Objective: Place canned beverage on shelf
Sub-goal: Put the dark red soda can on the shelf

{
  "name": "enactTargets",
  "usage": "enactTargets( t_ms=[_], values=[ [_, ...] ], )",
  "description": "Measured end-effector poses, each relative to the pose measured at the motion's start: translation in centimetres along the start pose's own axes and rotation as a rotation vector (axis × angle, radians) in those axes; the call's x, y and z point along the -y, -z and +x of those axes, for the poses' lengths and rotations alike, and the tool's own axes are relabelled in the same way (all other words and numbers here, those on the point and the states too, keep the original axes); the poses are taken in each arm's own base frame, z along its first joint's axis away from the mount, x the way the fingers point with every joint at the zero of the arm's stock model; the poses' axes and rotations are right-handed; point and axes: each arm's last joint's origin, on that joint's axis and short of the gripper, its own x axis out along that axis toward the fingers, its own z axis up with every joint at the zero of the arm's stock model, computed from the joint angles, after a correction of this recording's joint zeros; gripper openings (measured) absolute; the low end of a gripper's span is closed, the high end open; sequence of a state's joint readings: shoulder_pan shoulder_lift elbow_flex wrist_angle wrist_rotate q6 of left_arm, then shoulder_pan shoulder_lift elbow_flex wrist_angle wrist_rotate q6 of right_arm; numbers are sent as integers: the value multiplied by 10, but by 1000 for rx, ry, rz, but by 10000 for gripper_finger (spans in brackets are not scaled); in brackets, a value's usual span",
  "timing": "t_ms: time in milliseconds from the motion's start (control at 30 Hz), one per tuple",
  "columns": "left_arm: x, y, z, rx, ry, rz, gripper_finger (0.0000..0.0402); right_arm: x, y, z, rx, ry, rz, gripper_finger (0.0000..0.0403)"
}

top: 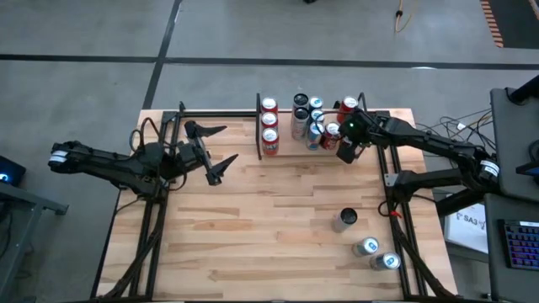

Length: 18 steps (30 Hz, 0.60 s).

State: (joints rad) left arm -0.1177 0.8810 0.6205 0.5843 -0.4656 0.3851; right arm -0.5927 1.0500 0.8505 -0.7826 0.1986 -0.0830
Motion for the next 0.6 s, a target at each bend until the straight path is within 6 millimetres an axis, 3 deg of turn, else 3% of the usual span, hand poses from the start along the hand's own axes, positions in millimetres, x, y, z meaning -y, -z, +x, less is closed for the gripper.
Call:
enactTargets(
  t_ms=[600],
  values=[
    [-1,1,0,-15,-31,27,384,2,-2,-7,7,28,7,354]
  ],
)
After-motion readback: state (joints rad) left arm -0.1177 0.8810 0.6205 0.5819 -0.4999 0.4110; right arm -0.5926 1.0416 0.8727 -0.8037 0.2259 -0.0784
